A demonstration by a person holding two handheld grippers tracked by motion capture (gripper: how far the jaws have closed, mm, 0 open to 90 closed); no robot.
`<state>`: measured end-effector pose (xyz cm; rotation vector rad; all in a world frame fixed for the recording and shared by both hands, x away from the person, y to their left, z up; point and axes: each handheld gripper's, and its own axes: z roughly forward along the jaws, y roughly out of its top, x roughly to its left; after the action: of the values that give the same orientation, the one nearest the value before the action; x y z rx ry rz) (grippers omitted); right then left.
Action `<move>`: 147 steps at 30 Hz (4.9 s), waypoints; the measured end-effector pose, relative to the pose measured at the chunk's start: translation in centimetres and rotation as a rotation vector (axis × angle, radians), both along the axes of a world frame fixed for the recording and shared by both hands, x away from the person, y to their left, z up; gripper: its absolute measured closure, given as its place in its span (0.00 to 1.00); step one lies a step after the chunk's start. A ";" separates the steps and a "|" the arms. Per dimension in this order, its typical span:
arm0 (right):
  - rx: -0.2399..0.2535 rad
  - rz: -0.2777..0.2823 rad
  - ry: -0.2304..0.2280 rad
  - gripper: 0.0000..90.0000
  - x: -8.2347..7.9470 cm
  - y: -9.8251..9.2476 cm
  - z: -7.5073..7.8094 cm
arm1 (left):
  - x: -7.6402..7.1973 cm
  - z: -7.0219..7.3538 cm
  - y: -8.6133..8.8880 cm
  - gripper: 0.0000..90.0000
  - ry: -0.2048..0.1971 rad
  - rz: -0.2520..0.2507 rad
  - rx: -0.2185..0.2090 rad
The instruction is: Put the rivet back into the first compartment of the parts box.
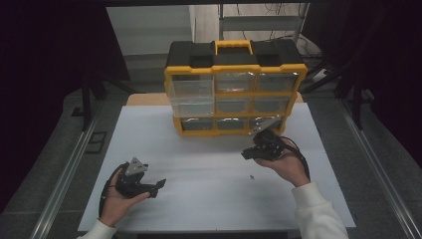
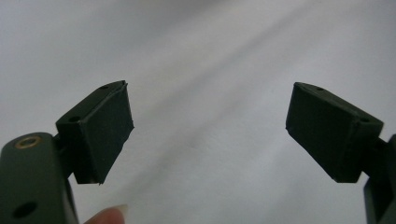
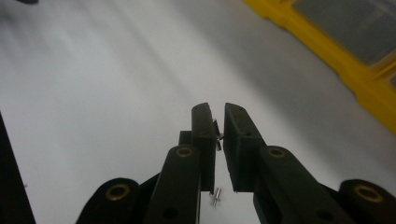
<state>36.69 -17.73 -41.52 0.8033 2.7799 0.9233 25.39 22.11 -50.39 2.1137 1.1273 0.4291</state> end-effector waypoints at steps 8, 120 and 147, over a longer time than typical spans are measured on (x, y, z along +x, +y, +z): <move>0.002 0.021 -0.007 0.92 0.8 0.8 1.7 | 0.0 0.0 0.1 0.17 0.000 0.002 -0.005; 0.110 0.098 -0.093 0.46 7.8 12.2 18.5 | 0.1 0.0 0.5 0.17 -0.001 0.009 -0.022; 0.114 0.064 -0.194 0.29 3.1 4.4 14.3 | -0.1 0.1 0.4 0.17 -0.013 0.004 -0.017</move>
<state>39.75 -13.34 -27.24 0.6057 2.6186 1.1156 25.33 22.49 -50.28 2.0911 1.1242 0.4326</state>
